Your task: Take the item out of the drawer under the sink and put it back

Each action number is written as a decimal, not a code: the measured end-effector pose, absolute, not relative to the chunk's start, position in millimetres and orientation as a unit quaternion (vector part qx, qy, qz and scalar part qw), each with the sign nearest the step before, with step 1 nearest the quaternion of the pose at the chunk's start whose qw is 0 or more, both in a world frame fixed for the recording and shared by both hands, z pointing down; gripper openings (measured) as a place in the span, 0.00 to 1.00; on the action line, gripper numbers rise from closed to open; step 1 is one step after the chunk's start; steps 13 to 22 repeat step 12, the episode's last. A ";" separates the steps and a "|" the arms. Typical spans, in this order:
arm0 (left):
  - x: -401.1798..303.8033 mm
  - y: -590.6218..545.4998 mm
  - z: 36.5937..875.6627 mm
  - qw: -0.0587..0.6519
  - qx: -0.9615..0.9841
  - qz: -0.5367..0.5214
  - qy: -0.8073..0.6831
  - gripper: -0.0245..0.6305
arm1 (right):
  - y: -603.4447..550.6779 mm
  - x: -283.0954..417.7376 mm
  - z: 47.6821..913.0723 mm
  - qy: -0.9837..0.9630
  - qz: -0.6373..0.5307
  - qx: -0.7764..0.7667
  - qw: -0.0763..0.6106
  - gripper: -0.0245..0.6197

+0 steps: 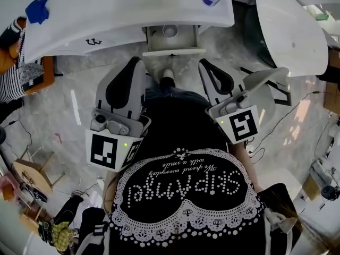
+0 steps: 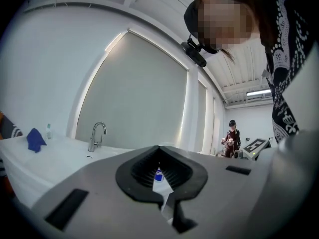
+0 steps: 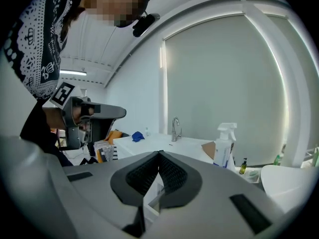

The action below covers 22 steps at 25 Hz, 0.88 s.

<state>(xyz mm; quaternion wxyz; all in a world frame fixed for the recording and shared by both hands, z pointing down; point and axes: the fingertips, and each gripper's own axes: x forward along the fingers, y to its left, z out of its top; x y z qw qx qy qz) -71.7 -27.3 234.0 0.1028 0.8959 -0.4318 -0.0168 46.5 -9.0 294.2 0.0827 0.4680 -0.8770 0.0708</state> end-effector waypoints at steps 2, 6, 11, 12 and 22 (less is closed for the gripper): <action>-72.4 -28.6 234.7 0.105 0.896 -0.014 -0.431 0.04 | -10.6 46.5 293.1 -0.876 0.069 0.470 0.080 0.06; -70.3 -31.5 233.9 0.107 0.899 -0.016 -0.424 0.04 | -12.9 43.5 291.7 -0.877 0.065 0.470 0.079 0.06; -68.5 -36.8 232.8 0.112 0.901 -0.022 -0.419 0.04 | -18.0 39.1 293.1 -0.878 0.068 0.468 0.082 0.06; -68.3 -38.1 232.7 0.113 0.901 -0.022 -0.418 0.04 | -19.1 38.3 293.3 -0.878 0.068 0.467 0.082 0.07; -68.3 -38.1 232.7 0.113 0.901 -0.022 -0.418 0.04 | -19.1 38.3 293.3 -0.878 0.068 0.467 0.082 0.07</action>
